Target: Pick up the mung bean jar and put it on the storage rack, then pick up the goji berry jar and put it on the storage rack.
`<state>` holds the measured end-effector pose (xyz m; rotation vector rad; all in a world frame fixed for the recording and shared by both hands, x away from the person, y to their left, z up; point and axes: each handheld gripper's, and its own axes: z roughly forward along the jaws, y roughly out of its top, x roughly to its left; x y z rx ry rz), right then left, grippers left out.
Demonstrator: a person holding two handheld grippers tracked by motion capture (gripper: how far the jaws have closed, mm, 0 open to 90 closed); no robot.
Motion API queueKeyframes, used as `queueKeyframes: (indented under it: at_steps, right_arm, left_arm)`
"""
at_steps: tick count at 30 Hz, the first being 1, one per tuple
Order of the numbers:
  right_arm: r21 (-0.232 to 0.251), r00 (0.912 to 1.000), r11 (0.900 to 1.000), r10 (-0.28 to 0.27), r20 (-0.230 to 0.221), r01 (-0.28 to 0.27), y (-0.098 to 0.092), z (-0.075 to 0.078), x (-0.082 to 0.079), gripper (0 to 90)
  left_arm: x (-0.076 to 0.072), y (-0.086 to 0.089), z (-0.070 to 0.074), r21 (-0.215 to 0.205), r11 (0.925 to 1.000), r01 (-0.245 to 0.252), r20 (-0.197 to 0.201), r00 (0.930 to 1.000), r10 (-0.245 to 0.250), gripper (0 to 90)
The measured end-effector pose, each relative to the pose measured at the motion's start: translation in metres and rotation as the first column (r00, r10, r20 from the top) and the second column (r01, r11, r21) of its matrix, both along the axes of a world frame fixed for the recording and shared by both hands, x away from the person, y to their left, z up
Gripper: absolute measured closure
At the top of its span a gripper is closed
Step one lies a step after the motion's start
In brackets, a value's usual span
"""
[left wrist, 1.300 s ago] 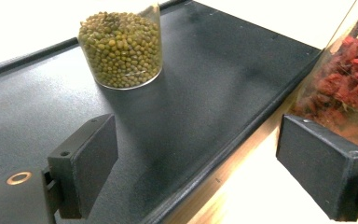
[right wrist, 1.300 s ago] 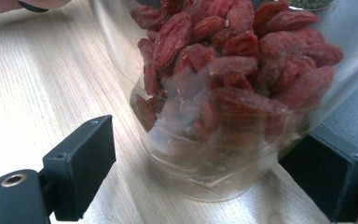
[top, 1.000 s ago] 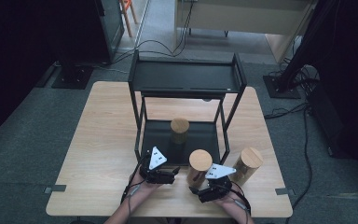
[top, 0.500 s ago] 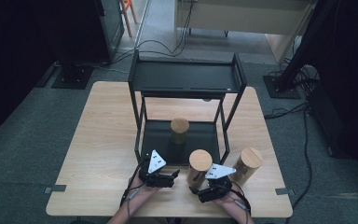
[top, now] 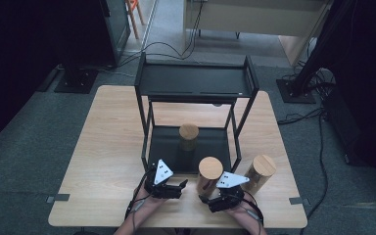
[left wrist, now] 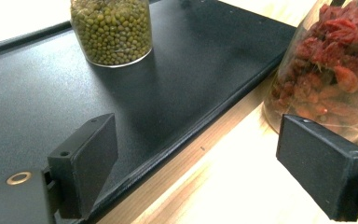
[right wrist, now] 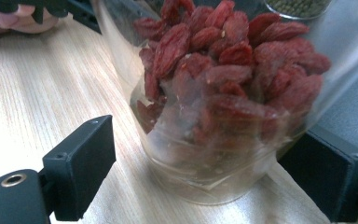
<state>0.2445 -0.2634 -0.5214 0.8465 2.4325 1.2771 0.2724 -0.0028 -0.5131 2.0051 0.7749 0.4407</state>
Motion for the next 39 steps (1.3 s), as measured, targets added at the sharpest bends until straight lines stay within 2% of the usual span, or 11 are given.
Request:
queueKeyframes:
  at_steps: [12, 19, 31, 39]
  right_arm:
    - [0.051, 0.9997, 0.999, -0.019, 0.013, 0.018, -0.004, 0.007, 0.0, 11.6]
    - [0.058, 0.9997, 0.998, -0.022, 0.011, 0.022, -0.004, 0.008, -0.001, 11.6]
    - [0.076, 0.9994, 0.997, -0.032, 0.013, 0.031, -0.004, 0.012, -0.001, 11.7]
    - [0.079, 0.9988, 0.996, -0.035, 0.033, 0.032, -0.003, 0.015, -0.002, 11.7]
  left_arm:
    - [-0.003, -0.002, -0.004, 0.016, 0.9999, 0.007, 0.01, 0.9999, -0.007, 12.9]
    - [-0.002, 0.0, -0.003, 0.002, 1.0, -0.002, -0.006, 1.0, 0.002, 12.9]
    - [-0.001, 0.0, -0.004, 0.003, 1.0, -0.003, -0.016, 0.9999, 0.003, 12.9]
    - [-0.001, -0.001, -0.004, 0.004, 1.0, -0.003, -0.022, 0.9998, 0.003, 12.9]
